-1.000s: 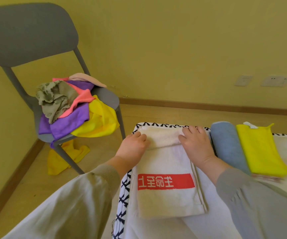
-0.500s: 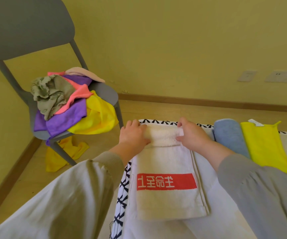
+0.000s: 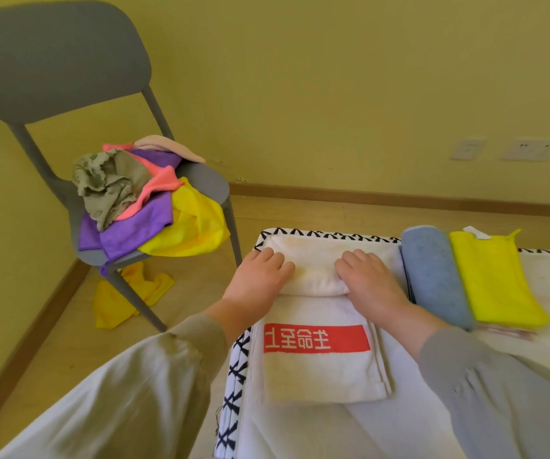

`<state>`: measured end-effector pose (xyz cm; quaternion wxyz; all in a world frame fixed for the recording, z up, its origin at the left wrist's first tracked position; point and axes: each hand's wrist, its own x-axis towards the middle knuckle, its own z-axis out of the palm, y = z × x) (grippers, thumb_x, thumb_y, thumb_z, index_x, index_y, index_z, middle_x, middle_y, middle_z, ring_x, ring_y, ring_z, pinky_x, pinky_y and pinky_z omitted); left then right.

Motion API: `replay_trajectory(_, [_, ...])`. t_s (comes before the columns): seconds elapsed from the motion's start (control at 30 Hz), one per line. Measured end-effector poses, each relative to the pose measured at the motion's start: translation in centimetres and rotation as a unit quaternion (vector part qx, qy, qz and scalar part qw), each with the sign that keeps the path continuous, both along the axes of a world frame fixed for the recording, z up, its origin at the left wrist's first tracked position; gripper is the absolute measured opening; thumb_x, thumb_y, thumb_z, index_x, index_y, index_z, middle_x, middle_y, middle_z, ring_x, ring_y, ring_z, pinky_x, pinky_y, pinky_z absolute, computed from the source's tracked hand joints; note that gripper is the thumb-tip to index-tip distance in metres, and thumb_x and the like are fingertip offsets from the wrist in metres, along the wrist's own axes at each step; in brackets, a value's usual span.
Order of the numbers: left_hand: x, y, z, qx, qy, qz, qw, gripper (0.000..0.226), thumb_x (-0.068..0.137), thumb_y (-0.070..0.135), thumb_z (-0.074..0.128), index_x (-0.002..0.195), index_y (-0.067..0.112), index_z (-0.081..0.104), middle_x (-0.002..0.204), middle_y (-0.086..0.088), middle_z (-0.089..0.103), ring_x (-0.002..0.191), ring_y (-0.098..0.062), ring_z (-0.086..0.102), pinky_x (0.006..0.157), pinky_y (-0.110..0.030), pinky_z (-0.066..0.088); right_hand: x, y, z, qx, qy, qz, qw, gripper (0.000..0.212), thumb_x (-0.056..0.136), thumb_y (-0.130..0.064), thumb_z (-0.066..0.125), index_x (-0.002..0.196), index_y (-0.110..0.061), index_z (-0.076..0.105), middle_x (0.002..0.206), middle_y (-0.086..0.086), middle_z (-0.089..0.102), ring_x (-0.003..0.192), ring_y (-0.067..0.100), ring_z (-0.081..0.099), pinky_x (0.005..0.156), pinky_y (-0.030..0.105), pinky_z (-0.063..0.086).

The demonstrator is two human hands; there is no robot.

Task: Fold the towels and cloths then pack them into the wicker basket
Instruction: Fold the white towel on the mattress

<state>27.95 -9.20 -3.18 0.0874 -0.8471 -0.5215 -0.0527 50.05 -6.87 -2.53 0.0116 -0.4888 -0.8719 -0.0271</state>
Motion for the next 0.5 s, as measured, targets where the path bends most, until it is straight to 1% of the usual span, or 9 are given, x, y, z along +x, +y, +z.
replay_trajectory(0.07, [0.1,-1.0,0.0,-0.038,-0.003,-0.025,0.999,0.044,0.053,0.009,0.080,0.090,0.019,0.060,0.079,0.002,0.053,0.073,-0.019,0.049,0.064,-0.028,0.042,0.3,-0.7,-0.2,-0.020,0.002,0.014,1.000,0.040,0.053,0.003,0.072,0.081,-0.019,0.053,0.084,-0.004,0.050,0.078,0.018,0.047,0.067,0.024,0.032])
replay_trajectory(0.13, [0.0,-1.8,0.4,-0.076,-0.001,-0.024,0.997,0.030,0.078,0.022,0.064,0.106,0.021,0.055,0.099,0.003,0.052,0.092,-0.019,0.046,0.081,-0.028,0.037,0.8,-1.3,0.0,-0.057,0.023,0.013,0.998,0.022,0.075,-0.013,0.062,0.095,-0.019,0.054,0.098,-0.005,0.049,0.092,0.016,0.044,0.080,0.026,0.034])
replay_trajectory(0.2, [-0.3,-2.3,0.6,-0.100,0.001,-0.001,0.995,0.030,0.089,0.036,0.048,0.114,0.022,0.054,0.115,0.003,0.047,0.107,-0.019,0.041,0.091,-0.029,0.032,1.1,-1.8,0.1,-0.069,0.067,0.005,0.995,0.013,0.085,-0.027,0.055,0.095,-0.019,0.057,0.098,-0.007,0.049,0.092,0.013,0.038,0.086,0.027,0.032])
replay_trajectory(0.3, [0.3,-2.3,0.8,-0.122,-0.019,0.031,0.992,0.039,0.097,0.043,0.037,0.114,0.019,0.064,0.133,0.002,0.047,0.124,-0.020,0.038,0.103,-0.033,0.029,1.1,-1.7,0.3,-0.080,0.083,-0.025,0.993,0.024,0.094,-0.030,0.049,0.087,-0.017,0.067,0.098,-0.008,0.050,0.096,0.013,0.037,0.089,0.028,0.030])
replay_trajectory(0.37, [0.8,-2.0,0.8,-0.160,-0.056,0.068,0.983,0.034,0.099,0.037,0.039,0.105,0.015,0.065,0.121,0.000,0.056,0.117,-0.021,0.045,0.097,-0.032,0.036,0.8,-1.3,0.6,-0.130,0.109,-0.068,0.983,0.016,0.092,-0.024,0.055,0.086,-0.015,0.068,0.108,-0.009,0.048,0.106,0.014,0.041,0.091,0.027,0.032])
replay_trajectory(0.4, [0.9,-2.0,0.7,-0.184,-0.083,0.093,0.975,0.028,0.098,0.035,0.043,0.098,0.014,0.062,0.109,-0.001,0.059,0.107,-0.021,0.051,0.090,-0.031,0.041,0.7,-1.2,0.7,-0.169,0.134,-0.099,0.971,0.008,0.090,-0.021,0.060,0.086,-0.015,0.063,0.109,-0.009,0.048,0.106,0.014,0.046,0.086,0.026,0.036])
replay_trajectory(0.43, [0.9,-2.0,0.7,-0.215,-0.112,0.121,0.963,0.022,0.096,0.033,0.047,0.094,0.014,0.057,0.099,-0.002,0.057,0.097,-0.022,0.053,0.082,-0.032,0.045,0.7,-1.1,0.7,-0.208,0.158,-0.132,0.956,0.007,0.088,-0.020,0.063,0.089,-0.016,0.057,0.104,-0.007,0.051,0.097,0.015,0.052,0.076,0.025,0.039])
replay_trajectory(0.47, [1.0,-2.0,0.7,-0.244,-0.139,0.143,0.949,0.018,0.094,0.033,0.052,0.094,0.015,0.052,0.095,-0.002,0.055,0.090,-0.021,0.053,0.078,-0.033,0.047,0.6,-1.2,0.7,-0.238,0.170,-0.161,0.943,0.017,0.086,-0.020,0.066,0.094,-0.017,0.051,0.096,-0.004,0.053,0.085,0.016,0.054,0.066,0.025,0.040])
replay_trajectory(0.5, [0.9,-2.0,0.7,-0.265,-0.157,0.160,0.938,0.020,0.092,0.034,0.056,0.098,0.017,0.049,0.096,-0.001,0.053,0.087,-0.020,0.053,0.077,-0.033,0.049,0.5,-1.2,0.8,-0.257,0.174,-0.183,0.933,0.028,0.085,-0.021,0.069,0.101,-0.019,0.046,0.092,-0.001,0.054,0.078,0.016,0.054,0.062,0.026,0.041])
